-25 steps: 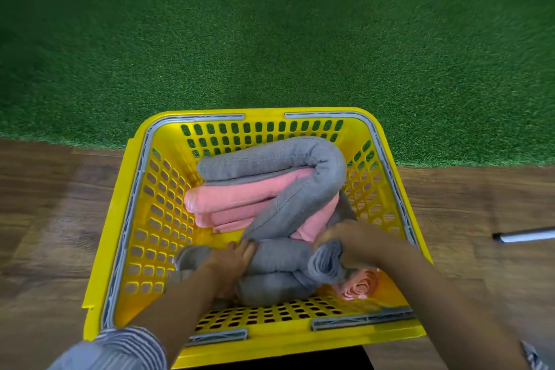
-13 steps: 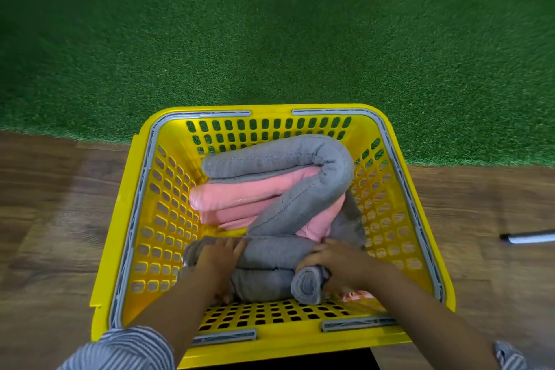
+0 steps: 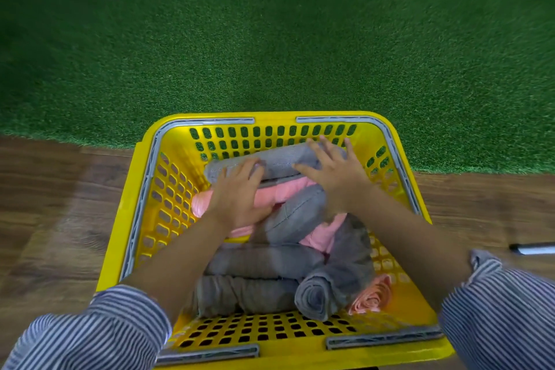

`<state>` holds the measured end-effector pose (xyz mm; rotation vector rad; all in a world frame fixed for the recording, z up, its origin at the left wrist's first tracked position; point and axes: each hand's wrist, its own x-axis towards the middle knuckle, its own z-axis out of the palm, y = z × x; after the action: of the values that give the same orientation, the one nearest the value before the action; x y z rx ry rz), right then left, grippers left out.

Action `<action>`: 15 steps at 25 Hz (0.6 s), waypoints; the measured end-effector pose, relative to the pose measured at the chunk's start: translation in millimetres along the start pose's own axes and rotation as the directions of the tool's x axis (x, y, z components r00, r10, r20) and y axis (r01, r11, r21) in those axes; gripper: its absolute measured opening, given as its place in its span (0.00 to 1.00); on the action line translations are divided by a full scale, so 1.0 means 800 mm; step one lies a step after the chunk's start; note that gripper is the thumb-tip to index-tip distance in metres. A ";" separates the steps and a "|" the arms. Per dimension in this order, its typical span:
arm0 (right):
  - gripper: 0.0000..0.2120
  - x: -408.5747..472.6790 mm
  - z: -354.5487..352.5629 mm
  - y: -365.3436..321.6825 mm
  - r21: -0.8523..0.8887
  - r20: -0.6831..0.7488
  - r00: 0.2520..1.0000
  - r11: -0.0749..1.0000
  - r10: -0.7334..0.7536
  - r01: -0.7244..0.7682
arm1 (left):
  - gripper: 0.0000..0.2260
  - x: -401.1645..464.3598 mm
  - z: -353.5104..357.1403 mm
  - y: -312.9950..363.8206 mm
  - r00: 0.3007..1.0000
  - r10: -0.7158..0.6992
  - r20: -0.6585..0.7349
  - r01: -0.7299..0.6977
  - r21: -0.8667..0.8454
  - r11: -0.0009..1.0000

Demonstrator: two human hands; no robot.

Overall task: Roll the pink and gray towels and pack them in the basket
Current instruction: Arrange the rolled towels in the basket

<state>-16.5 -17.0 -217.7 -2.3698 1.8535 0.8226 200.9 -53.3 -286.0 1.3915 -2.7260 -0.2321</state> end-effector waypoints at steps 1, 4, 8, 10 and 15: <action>0.56 0.006 0.008 -0.001 -0.040 0.010 1.000 0.999 0.015 -0.014 | 0.35 0.011 -0.002 0.003 0.998 -0.013 0.067 0.013 -0.001 1.000; 0.53 0.016 0.020 0.002 0.039 -0.031 0.998 0.998 0.054 -0.053 | 0.37 0.034 -0.002 0.004 0.975 -0.059 0.214 0.058 0.012 0.998; 0.55 0.028 0.028 0.004 0.087 -0.132 0.982 0.989 0.134 -0.123 | 0.40 0.041 0.005 0.001 0.961 -0.069 0.267 0.067 0.016 0.998; 0.51 0.030 0.030 0.004 0.137 -0.198 0.964 0.978 0.180 -0.155 | 0.43 0.038 0.005 0.001 0.958 -0.046 0.282 0.034 0.047 0.998; 0.37 0.007 0.009 0.017 0.403 -0.313 0.918 0.909 0.243 -0.104 | 0.58 0.029 0.000 0.001 0.954 -0.008 0.299 -0.053 0.195 0.979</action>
<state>-30.4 -23.8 -222.2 -2.2296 2.1390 0.0063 186.7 -71.3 -285.8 1.4820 -3.0867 -0.1823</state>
